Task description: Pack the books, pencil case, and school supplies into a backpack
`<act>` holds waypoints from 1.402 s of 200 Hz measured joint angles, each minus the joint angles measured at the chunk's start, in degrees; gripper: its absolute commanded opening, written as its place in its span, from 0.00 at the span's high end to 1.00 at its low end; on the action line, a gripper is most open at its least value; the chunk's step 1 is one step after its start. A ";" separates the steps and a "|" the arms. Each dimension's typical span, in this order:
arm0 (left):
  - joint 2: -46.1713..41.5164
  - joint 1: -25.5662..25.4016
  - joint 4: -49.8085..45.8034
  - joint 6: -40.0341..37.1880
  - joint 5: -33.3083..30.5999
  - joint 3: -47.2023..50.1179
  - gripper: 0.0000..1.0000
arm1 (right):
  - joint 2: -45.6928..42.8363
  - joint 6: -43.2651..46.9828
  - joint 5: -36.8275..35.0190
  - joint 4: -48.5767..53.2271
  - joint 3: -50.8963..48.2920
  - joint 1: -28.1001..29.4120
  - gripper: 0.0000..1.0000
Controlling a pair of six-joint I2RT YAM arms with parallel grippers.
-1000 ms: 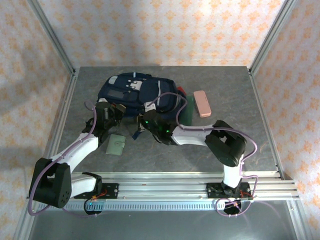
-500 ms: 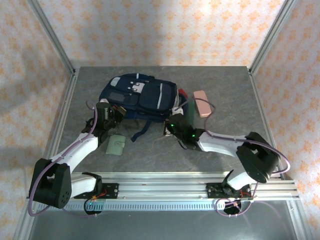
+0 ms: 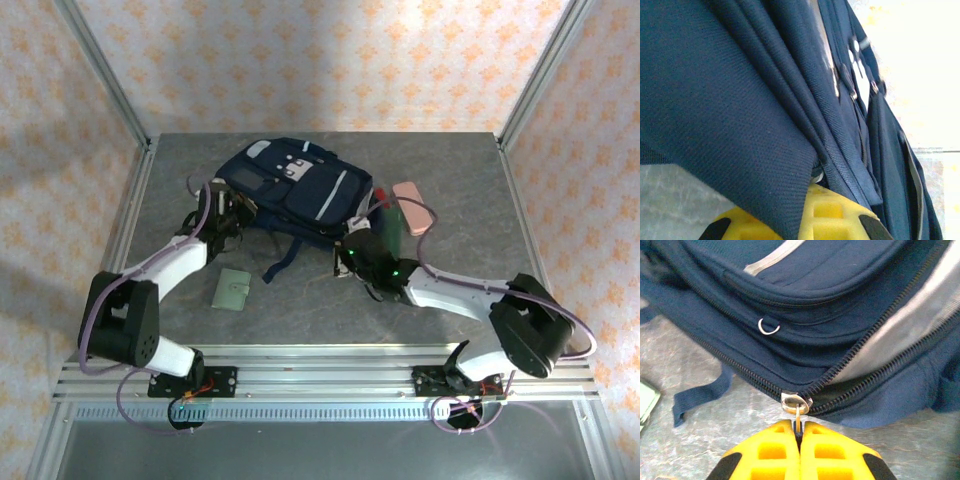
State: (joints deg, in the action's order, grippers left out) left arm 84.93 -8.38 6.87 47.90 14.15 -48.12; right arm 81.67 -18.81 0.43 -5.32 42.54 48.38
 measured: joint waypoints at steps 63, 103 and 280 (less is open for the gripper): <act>1.25 2.49 0.52 -4.24 -2.43 -4.57 0.46 | 11.10 -4.42 6.67 -5.22 6.64 5.31 1.00; -12.63 -1.31 1.75 -2.86 -1.03 8.11 0.41 | 16.09 -6.75 10.10 -8.33 6.97 5.97 1.00; -2.27 -17.42 20.92 9.75 -7.76 23.12 1.00 | 17.09 -8.22 11.52 -10.10 7.37 6.97 1.00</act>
State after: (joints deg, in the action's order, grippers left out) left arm 82.65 -25.80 27.79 57.65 6.39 -24.99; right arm 98.76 -27.03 11.94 -15.42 49.91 55.35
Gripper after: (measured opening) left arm 0.043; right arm 0.044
